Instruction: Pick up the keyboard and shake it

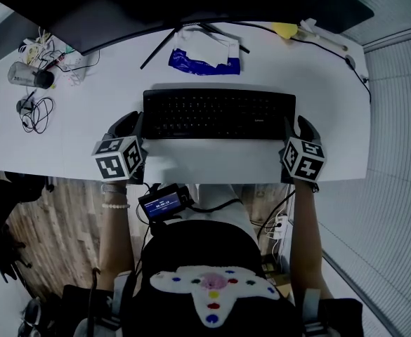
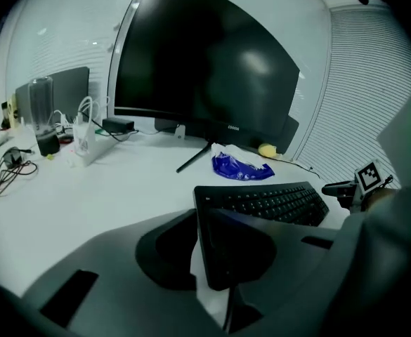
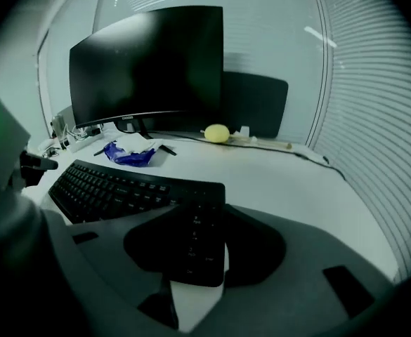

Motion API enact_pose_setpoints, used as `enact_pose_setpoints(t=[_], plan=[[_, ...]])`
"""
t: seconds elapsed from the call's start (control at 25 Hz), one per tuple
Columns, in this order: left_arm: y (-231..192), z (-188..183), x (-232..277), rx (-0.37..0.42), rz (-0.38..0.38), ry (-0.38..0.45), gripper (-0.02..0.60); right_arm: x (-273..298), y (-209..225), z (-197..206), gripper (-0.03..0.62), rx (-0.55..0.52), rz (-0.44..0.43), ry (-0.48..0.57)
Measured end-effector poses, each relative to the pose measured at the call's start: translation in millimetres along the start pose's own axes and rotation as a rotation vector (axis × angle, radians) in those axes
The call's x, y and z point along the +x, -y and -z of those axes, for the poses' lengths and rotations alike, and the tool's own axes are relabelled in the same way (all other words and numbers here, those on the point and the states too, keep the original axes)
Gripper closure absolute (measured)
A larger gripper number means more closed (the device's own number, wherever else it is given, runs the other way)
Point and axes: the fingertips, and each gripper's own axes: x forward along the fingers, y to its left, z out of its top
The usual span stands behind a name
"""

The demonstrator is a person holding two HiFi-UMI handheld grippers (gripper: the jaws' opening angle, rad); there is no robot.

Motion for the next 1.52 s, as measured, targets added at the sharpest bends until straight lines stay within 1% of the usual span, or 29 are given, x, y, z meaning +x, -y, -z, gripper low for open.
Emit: enact_pose_setpoints(t=[0.08, 0.12, 0.2, 0.28, 0.36, 0.56, 0.72, 0.8, 0.88, 0.96, 1.12, 1.2, 1.32, 1.4, 1.52], plan=[[1.1, -11.0, -11.4, 0.031, 0.005, 0.045, 0.535, -14.9, -8.7, -13.8, 0.493, -0.023, 0.013, 0.062], [3.8, -16.7, -17.0, 0.048, 0.012, 0.067, 0.544, -22.8, -15.0, -20.5, 0.519, -0.023, 0.004, 0.092], [13.3, -28.7, -29.5, 0.061, 0.039, 0.120, 0.555, -39.7, -29.1, -32.2, 0.531, -0.018, -0.030, 0.146], [26.7, -43.3, -42.7, 0.053, 0.085, 0.182, 0.560, -55.8, -42.4, -44.2, 0.537, -0.010, -0.063, 0.198], [40.5, -57.4, -55.0, 0.071, 0.115, 0.233, 0.561, -71.0, -54.0, -56.6, 0.540, -0.006, -0.087, 0.248], [70.9, -88.5, -88.8, 0.167, 0.178, 0.321, 0.563, -113.4, -84.0, -87.2, 0.543, -0.047, -0.114, 0.359], [91.0, -108.3, -116.2, 0.257, 0.199, 0.375, 0.563, -147.5, -105.0, -107.5, 0.545, -0.102, -0.138, 0.436], [101.4, -114.1, -125.4, 0.316, 0.202, 0.397, 0.564, -162.4, -111.7, -115.2, 0.545, -0.120, -0.147, 0.487], [110.0, -116.6, -133.4, 0.359, 0.206, 0.413, 0.565, -177.1, -118.6, -120.2, 0.546, -0.107, -0.154, 0.523], [115.8, -119.3, -141.2, 0.385, 0.210, 0.430, 0.565, -189.1, -127.0, -125.3, 0.546, -0.102, -0.167, 0.548], [127.3, -123.3, -155.0, 0.429, 0.223, 0.461, 0.565, -208.1, -139.4, -132.5, 0.546, -0.127, -0.182, 0.587], [133.3, -124.8, -160.1, 0.442, 0.236, 0.469, 0.565, -214.6, -142.0, -133.2, 0.546, -0.131, -0.186, 0.594], [139.7, -127.7, -165.2, 0.437, 0.253, 0.479, 0.565, -220.7, -142.3, -133.0, 0.548, -0.140, -0.186, 0.595], [140.8, -127.9, -166.9, 0.447, 0.256, 0.484, 0.565, -222.2, -141.2, -133.2, 0.548, -0.138, -0.181, 0.598], [142.5, -126.1, -167.0, 0.446, 0.257, 0.470, 0.565, -221.3, -140.1, -133.0, 0.549, -0.130, -0.178, 0.598]])
